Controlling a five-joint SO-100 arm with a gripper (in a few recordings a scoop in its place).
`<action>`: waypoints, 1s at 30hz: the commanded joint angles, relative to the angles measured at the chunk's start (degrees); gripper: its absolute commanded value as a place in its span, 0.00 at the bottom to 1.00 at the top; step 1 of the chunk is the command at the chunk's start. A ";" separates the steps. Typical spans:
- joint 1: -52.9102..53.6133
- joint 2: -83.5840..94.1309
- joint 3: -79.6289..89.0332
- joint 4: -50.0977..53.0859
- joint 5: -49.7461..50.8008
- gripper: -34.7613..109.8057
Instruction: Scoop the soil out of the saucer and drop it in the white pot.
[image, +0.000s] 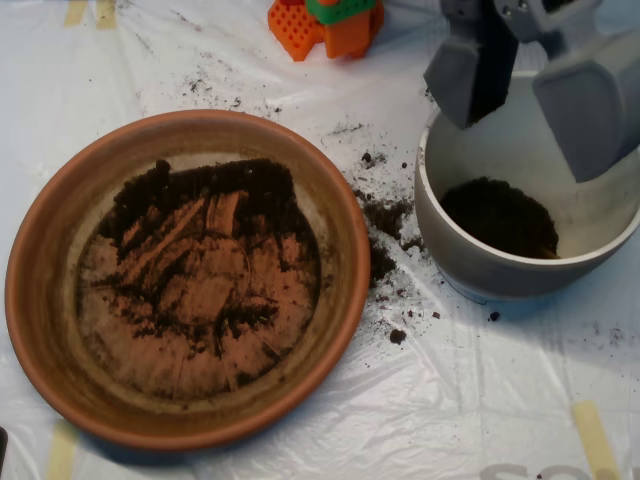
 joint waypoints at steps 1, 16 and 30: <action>0.09 3.52 1.23 -0.44 -0.62 0.51; 1.41 16.26 8.79 -2.46 -0.18 0.51; 19.86 46.14 38.06 -14.50 -0.09 0.54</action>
